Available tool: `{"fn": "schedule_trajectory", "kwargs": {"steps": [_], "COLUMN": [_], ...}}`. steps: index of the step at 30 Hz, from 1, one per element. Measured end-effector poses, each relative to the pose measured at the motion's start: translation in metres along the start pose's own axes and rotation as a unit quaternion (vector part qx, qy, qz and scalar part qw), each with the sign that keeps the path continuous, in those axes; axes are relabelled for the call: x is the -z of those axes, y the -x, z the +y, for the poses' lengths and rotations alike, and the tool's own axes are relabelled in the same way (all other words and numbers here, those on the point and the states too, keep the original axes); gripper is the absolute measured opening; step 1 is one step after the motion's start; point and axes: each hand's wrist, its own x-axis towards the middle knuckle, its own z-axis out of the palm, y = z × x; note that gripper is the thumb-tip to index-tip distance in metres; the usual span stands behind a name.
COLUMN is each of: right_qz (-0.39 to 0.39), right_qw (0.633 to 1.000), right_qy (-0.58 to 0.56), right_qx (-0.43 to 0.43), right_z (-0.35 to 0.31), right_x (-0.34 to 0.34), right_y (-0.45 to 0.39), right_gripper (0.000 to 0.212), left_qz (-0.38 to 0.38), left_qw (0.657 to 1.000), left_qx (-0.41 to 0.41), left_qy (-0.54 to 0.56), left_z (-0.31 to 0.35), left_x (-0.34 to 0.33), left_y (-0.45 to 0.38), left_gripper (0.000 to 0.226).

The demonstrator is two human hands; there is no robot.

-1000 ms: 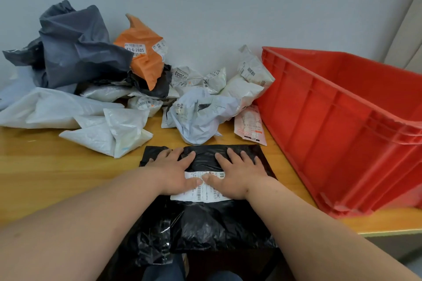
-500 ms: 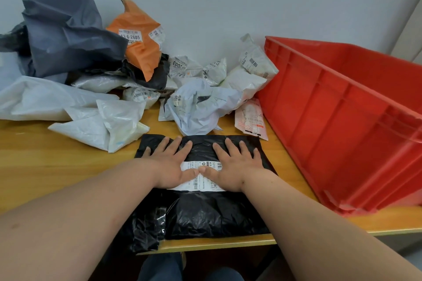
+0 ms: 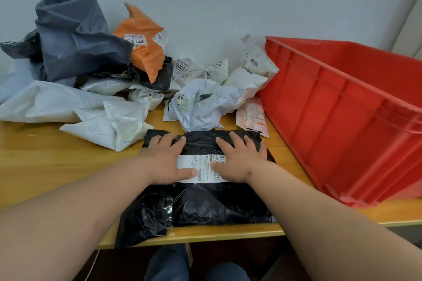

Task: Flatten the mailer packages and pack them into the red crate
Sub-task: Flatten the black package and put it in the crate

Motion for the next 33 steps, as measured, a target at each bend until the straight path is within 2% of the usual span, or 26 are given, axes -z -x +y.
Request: {"fn": "schedule_trajectory", "kwargs": {"steps": [3, 6, 8, 11, 18, 22, 26, 28, 31, 33], "right_qz": [0.013, -0.032, -0.033, -0.006, 0.002, 0.001, 0.036, 0.024, -0.013, -0.017], "right_qw": [0.999, 0.999, 0.999, 1.0, 1.0, 1.0, 0.999, 0.999, 1.0, 1.0], "right_qy": [-0.021, -0.007, 0.002, 0.0, -0.002, -0.006, -0.011, -0.021, -0.012, 0.0], "right_qx": [-0.027, -0.036, -0.031, -0.025, -0.021, -0.018, -0.017, -0.016, -0.016, -0.016], "right_z": [-0.003, -0.002, 0.001, 0.005, 0.005, 0.008, 0.006, 0.0, -0.004, -0.001], "right_x": [0.005, -0.007, -0.02, -0.033, -0.037, -0.031, -0.023, -0.023, -0.03, -0.037], "right_y": [0.018, 0.034, 0.038, 0.037, 0.037, 0.042, 0.055, 0.063, 0.075, 0.08], "right_gripper": [0.075, 0.09, 0.094, 0.094, 0.095, 0.091, 0.086, 0.088, 0.096, 0.1], "left_qz": [-0.025, -0.077, -0.096, -0.087, -0.074, -0.041, 0.006, -0.007, -0.069, -0.078], "left_qw": [1.0, 0.997, 0.995, 0.996, 0.997, 0.999, 1.0, 1.0, 0.997, 0.997], "left_qx": [0.004, 0.003, 0.003, 0.003, -0.001, -0.003, 0.003, 0.008, 0.003, -0.005], "left_qy": [0.001, 0.0, -0.012, -0.017, -0.016, 0.0, 0.013, 0.02, 0.023, 0.024], "left_z": [0.003, 0.011, 0.016, 0.018, 0.019, 0.017, 0.014, 0.015, 0.015, 0.015], "left_x": [0.003, -0.005, -0.014, -0.024, -0.03, -0.026, -0.014, -0.013, -0.022, -0.033], "left_y": [0.013, 0.023, 0.025, 0.026, 0.028, 0.038, 0.05, 0.056, 0.065, 0.069], "left_gripper": [0.113, 0.117, 0.123, 0.121, 0.12, 0.119, 0.118, 0.118, 0.141, 0.15]}}
